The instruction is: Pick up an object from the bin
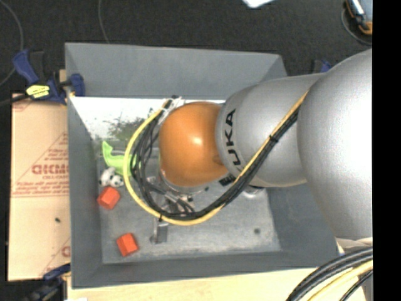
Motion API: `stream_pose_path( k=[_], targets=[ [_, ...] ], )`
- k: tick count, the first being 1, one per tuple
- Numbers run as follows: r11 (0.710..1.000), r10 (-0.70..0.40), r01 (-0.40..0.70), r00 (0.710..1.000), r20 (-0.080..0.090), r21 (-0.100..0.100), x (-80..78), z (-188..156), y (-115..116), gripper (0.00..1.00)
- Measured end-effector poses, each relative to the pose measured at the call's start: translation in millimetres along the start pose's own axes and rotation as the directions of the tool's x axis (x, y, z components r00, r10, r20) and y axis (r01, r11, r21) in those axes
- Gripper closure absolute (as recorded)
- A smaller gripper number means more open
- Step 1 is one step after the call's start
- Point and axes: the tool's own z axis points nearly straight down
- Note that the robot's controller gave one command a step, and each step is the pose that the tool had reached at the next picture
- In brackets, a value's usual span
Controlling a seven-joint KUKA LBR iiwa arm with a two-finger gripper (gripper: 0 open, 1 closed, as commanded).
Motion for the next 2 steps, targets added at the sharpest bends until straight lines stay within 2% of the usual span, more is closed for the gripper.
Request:
stream_pose_path(
  k=[1,2],
  targets=[
    [0.999,-0.041,0.041,0.999,0.002,0.001,-31.0,51.5,-17.0,0.00],
    [1.000,0.014,-0.014,1.000,0.006,-0.002,-77.4,15.4,27.9,0.00]
  ],
)
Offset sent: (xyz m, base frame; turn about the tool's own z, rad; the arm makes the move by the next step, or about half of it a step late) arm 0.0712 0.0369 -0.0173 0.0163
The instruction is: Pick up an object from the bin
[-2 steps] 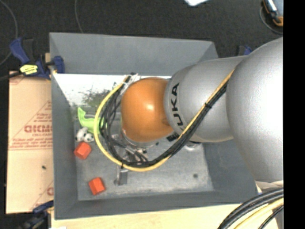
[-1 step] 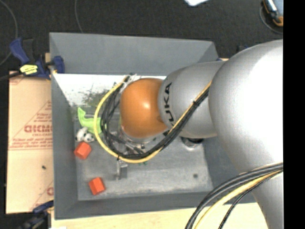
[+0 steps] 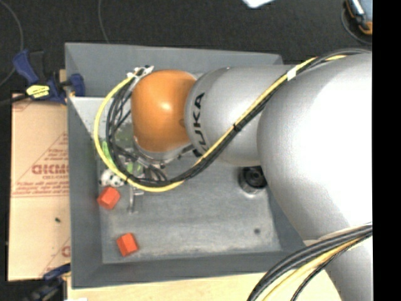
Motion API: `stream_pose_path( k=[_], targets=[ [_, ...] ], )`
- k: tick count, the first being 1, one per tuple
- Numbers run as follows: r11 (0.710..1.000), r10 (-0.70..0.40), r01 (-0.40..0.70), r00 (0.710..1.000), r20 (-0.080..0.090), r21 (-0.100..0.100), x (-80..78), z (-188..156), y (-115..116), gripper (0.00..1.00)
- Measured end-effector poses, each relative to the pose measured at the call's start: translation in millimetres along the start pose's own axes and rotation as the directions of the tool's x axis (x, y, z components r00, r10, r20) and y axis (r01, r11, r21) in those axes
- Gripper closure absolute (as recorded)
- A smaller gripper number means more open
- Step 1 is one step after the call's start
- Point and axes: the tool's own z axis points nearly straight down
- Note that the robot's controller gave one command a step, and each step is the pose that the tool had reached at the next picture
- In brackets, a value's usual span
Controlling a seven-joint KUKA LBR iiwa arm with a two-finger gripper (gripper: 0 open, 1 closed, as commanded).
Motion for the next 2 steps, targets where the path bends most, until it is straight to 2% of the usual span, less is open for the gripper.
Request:
stream_pose_path(
  k=[1,2],
  targets=[
    [1.000,-0.016,0.016,1.000,0.011,0.001,-58.0,44.7,-11.9,1.00],
    [1.000,-0.014,0.014,1.000,0.011,0.001,-58.0,44.6,-11.8,1.00]
  ],
)
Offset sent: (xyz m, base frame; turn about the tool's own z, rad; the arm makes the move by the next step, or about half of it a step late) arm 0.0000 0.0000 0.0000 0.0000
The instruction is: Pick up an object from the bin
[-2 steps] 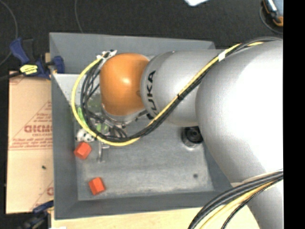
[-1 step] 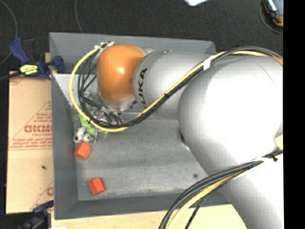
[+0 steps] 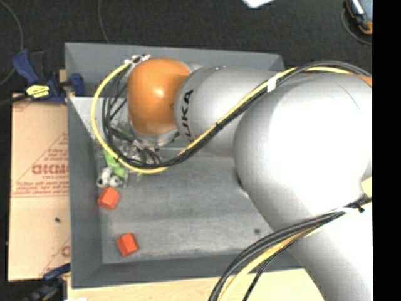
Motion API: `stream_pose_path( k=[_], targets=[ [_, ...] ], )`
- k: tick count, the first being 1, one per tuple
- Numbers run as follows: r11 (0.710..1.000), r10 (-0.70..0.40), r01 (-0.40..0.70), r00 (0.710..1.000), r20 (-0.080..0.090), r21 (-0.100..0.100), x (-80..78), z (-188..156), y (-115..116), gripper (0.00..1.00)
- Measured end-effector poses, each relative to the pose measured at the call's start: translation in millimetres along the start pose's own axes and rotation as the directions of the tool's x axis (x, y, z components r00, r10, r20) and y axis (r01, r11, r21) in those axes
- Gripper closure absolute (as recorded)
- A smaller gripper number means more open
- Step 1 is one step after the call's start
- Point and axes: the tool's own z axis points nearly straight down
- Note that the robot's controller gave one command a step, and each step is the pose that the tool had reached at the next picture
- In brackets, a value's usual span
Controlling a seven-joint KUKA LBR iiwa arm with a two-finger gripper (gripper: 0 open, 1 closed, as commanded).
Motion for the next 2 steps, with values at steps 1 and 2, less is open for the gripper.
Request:
stream_pose_path(
  k=[1,2],
  targets=[
    [1.000,0.012,-0.012,1.000,0.010,-0.003,-9.4,-80.1,10.1,1.00],
    [1.000,0.010,-0.010,1.000,0.014,-0.003,-10.5,-82.2,10.0,1.00]
  ],
)
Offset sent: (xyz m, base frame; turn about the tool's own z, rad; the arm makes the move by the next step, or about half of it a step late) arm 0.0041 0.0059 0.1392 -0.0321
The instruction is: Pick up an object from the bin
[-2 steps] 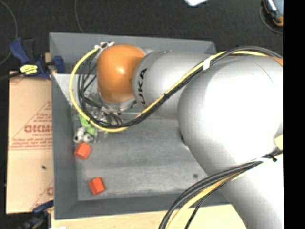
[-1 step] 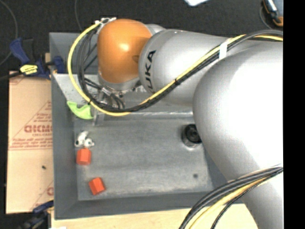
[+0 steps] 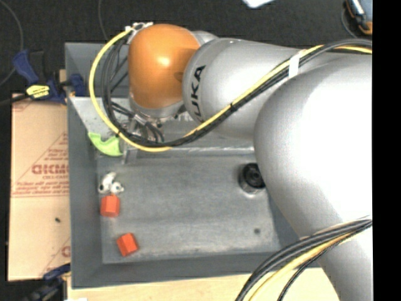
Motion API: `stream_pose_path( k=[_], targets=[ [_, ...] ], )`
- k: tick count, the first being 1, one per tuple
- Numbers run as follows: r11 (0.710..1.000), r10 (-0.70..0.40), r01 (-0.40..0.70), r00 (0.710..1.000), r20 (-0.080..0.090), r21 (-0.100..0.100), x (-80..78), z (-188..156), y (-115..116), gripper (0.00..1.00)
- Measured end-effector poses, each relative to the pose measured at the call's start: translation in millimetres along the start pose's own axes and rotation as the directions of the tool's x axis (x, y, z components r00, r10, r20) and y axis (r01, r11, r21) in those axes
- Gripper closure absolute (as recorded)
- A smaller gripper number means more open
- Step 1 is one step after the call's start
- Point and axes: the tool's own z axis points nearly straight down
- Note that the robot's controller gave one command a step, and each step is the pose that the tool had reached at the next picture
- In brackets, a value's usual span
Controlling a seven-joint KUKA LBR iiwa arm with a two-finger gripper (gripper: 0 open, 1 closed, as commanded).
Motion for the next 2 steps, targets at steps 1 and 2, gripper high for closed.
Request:
stream_pose_path(
  k=[1,2],
  targets=[
    [0.951,-0.310,0.310,0.951,0.003,0.001,1.4,-38.9,4.9,1.00],
    [0.974,-0.227,0.227,0.974,0.010,0.000,6.1,-99.1,10.1,1.00]
  ],
)
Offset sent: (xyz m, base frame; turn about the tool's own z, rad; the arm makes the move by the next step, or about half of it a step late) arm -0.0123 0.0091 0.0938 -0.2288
